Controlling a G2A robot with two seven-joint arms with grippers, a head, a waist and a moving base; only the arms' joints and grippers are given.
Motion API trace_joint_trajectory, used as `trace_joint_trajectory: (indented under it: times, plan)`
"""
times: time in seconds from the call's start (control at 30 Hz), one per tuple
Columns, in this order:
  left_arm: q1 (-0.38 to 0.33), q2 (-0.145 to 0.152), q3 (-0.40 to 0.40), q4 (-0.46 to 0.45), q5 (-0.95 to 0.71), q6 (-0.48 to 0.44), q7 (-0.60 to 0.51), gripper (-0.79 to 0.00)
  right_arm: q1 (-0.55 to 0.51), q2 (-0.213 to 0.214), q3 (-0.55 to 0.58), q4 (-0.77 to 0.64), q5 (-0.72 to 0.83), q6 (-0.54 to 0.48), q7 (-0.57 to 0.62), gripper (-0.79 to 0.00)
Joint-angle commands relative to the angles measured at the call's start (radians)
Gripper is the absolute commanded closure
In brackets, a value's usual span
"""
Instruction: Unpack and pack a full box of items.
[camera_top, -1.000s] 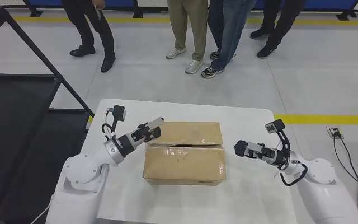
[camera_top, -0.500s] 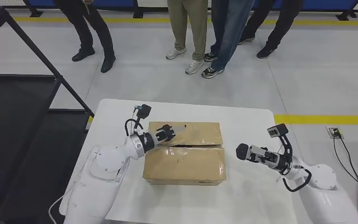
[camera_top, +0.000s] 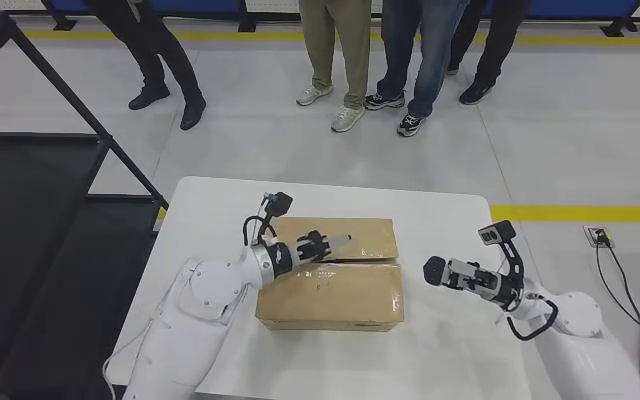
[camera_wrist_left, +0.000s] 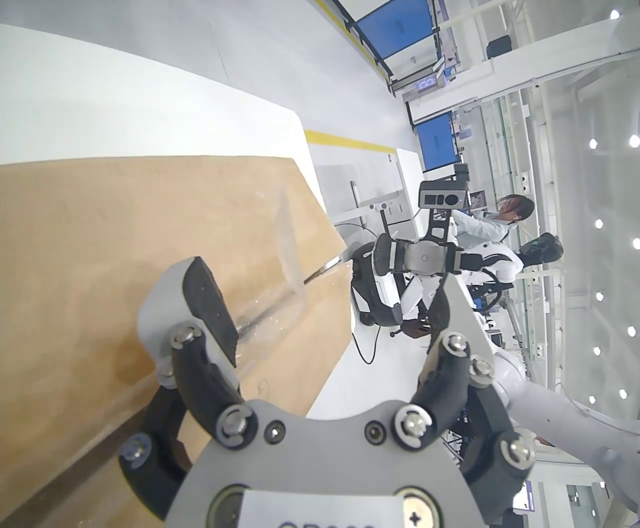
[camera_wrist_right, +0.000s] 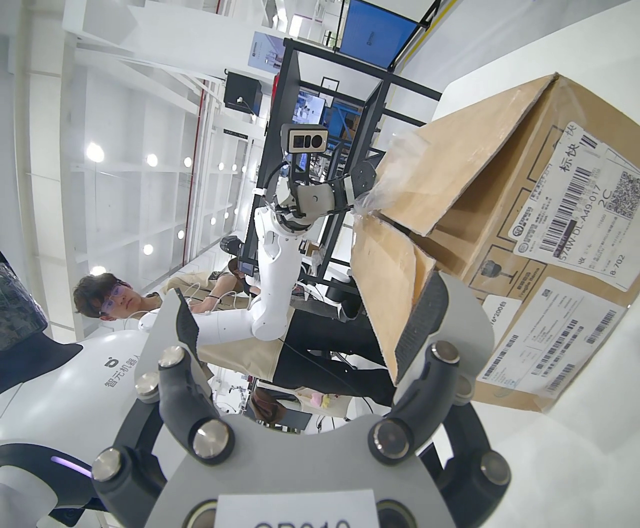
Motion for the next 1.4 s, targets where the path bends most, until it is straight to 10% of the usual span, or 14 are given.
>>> trace_joint_trajectory:
  times: [0.0, 1.37]
  plan:
    - [0.001, -0.001, 0.009, -0.008, 0.003, 0.001, 0.011, -0.785, 0.007, -0.001, -0.004, 0.006, -0.001, 0.001, 0.0, -0.785]
    - [-0.066, -0.059, 0.231, 0.045, -0.005, 0.048, 0.204, -0.785, 0.045, 0.002, -0.033, 0.054, 0.024, -0.007, 0.021, -0.785]
